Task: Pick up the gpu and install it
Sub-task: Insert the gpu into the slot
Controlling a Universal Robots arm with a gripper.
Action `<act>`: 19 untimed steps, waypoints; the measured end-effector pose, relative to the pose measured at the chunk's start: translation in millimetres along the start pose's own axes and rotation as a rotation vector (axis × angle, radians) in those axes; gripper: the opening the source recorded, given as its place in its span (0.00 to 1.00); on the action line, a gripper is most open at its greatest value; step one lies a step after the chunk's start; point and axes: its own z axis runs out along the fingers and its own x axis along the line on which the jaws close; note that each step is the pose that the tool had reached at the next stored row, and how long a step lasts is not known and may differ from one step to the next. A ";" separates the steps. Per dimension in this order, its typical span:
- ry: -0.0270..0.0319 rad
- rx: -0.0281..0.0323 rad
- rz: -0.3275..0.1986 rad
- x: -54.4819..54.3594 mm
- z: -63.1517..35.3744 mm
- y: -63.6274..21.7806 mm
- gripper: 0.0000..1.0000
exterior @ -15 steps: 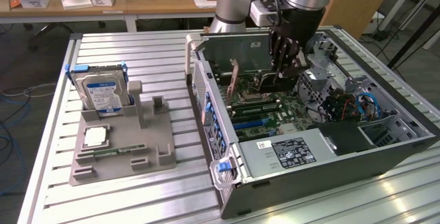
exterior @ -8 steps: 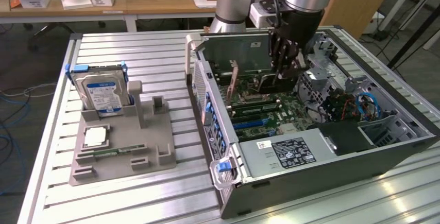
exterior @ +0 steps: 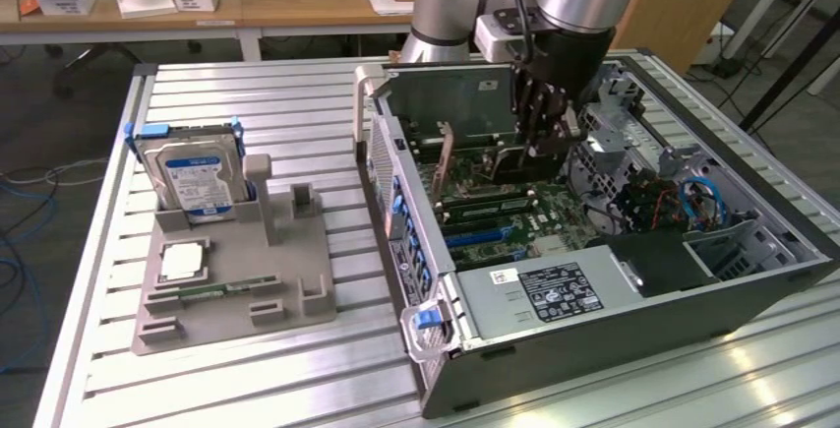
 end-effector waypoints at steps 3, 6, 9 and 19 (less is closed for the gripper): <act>-0.0001 0.0000 0.000 0.1 2.8 0.1 0.26; 0.0000 0.0000 0.000 0.1 5.3 0.2 0.26; -0.0001 0.0001 0.000 0.2 7.6 0.3 0.26; 0.0002 0.0000 0.000 1.3 13.6 0.5 0.26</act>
